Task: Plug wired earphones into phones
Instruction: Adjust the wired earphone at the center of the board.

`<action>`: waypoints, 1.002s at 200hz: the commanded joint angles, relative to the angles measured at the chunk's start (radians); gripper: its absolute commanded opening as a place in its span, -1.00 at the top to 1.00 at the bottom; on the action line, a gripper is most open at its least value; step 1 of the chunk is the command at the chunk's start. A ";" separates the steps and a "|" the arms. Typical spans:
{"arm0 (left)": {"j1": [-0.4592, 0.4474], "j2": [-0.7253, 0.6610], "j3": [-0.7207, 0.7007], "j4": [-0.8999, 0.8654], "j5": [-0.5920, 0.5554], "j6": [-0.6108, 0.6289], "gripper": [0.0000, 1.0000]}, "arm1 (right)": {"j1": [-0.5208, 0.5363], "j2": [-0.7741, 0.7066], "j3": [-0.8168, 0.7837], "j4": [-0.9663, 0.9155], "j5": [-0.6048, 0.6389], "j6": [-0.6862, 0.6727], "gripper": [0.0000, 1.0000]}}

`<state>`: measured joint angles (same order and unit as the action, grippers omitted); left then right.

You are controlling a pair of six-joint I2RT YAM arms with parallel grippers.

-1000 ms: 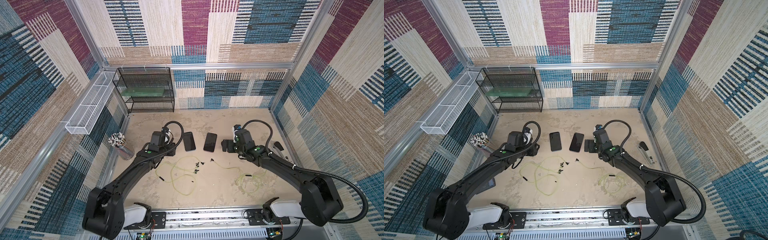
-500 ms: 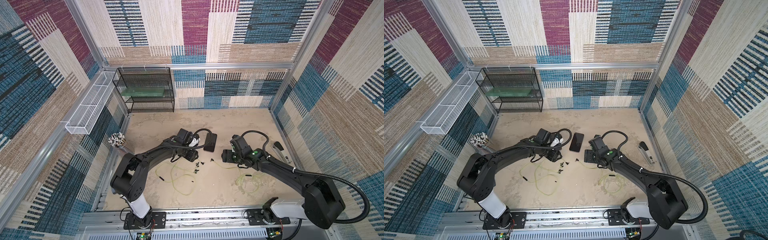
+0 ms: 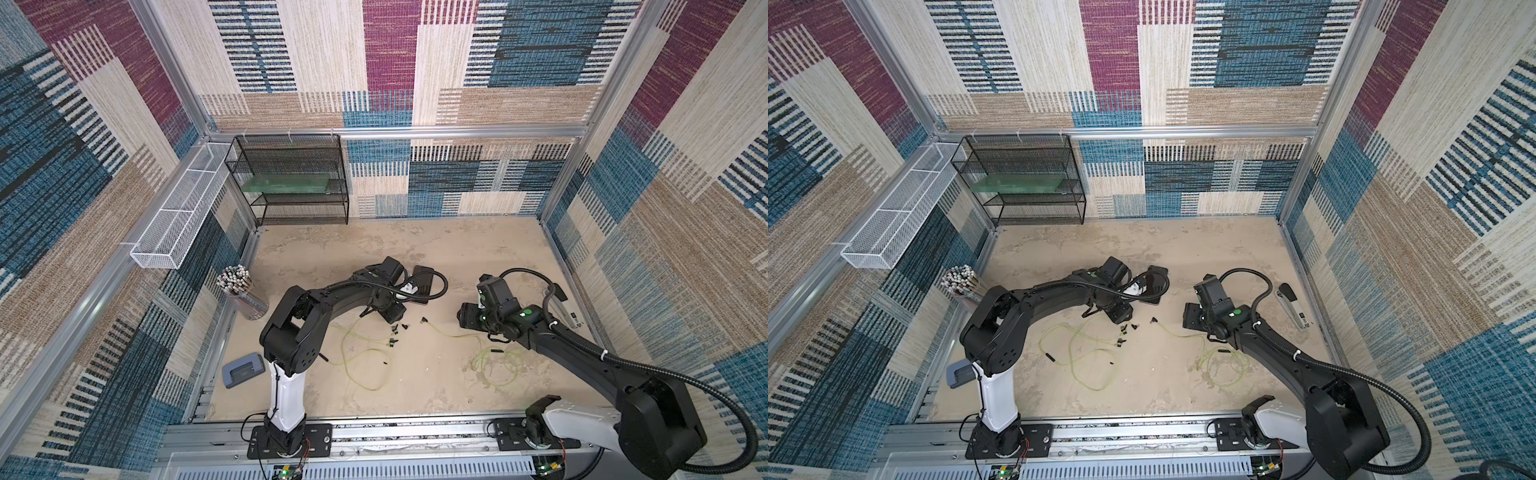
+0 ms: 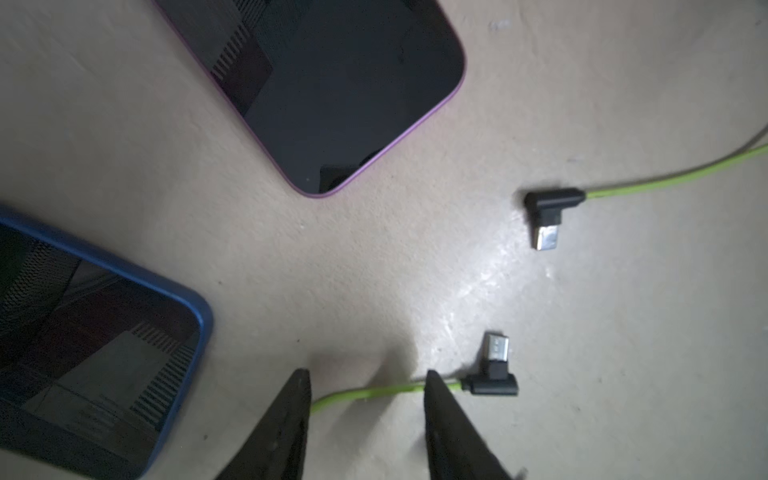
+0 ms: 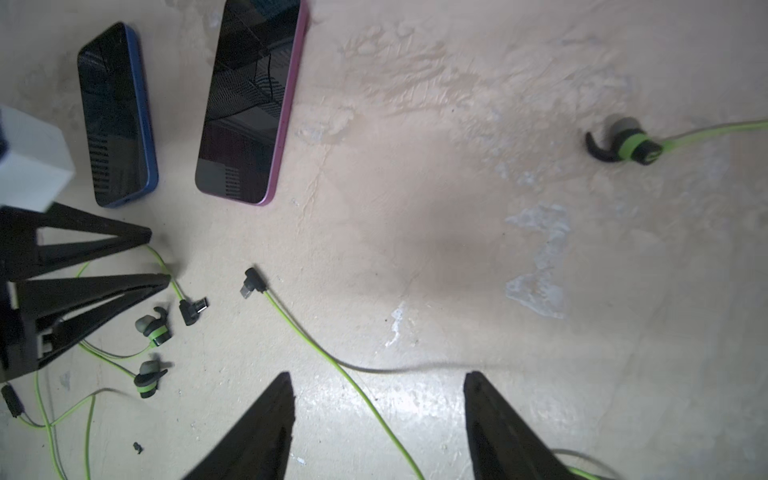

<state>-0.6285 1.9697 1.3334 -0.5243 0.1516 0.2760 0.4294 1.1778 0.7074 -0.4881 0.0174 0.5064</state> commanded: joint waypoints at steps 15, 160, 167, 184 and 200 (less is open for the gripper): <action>0.007 0.040 0.052 -0.065 -0.033 -0.066 0.20 | -0.046 -0.054 -0.034 0.023 -0.049 -0.027 -0.27; 0.026 -0.170 0.014 -0.225 -0.178 -0.239 -0.04 | -0.077 -0.064 -0.063 0.027 -0.092 -0.024 -0.26; 0.027 -0.156 0.018 -0.242 -0.210 -0.237 -0.04 | -0.071 -0.063 -0.064 0.031 -0.100 -0.013 -0.26; 0.047 -0.151 0.000 -0.251 -0.219 -0.309 0.00 | 0.045 -0.043 -0.039 0.050 -0.092 0.034 -0.20; 0.135 -0.199 -0.066 -0.185 -0.087 -0.446 0.02 | 0.230 0.025 -0.002 0.085 -0.030 0.069 -0.11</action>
<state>-0.5781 1.8156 1.3243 -0.7147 0.0227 -0.0269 0.4866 1.1408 0.6621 -0.4740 -0.0601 0.5106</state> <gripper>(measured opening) 0.493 0.577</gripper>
